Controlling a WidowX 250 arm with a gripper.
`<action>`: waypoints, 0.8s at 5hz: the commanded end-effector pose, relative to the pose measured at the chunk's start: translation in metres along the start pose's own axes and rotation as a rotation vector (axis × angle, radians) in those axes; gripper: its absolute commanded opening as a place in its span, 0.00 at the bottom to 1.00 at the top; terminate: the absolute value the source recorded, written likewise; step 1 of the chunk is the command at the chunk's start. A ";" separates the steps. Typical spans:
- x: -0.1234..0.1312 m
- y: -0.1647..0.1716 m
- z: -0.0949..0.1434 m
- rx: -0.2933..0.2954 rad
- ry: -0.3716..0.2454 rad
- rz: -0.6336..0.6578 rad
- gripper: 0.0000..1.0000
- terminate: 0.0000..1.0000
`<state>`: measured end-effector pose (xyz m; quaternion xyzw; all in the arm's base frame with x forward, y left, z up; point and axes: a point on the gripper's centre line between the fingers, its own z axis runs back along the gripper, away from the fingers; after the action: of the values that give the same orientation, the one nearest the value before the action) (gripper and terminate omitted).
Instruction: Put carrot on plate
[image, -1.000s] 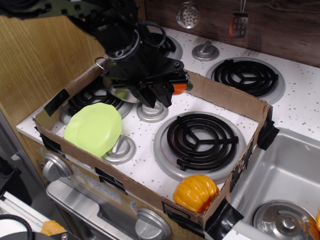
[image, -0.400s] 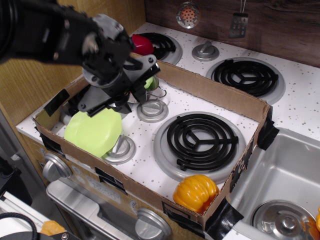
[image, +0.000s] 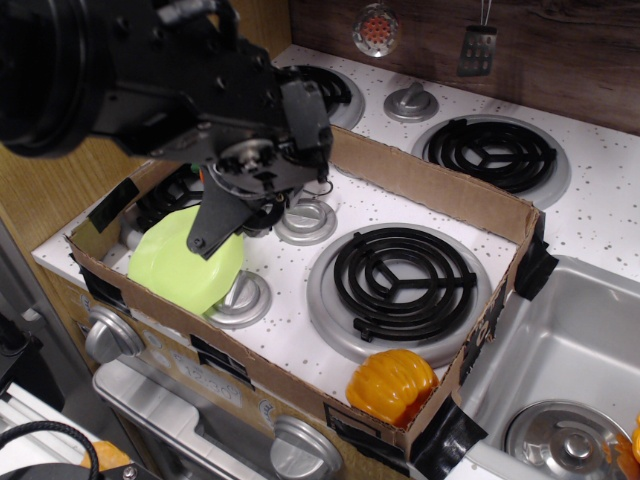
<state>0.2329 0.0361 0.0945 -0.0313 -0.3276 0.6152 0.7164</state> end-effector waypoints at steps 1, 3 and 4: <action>-0.005 0.009 -0.016 0.041 0.092 0.148 0.00 0.00; 0.006 0.028 -0.041 0.033 0.146 0.166 0.00 0.00; 0.010 0.027 -0.038 0.014 0.185 0.146 1.00 0.00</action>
<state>0.2221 0.0689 0.0459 -0.0967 -0.2340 0.6625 0.7050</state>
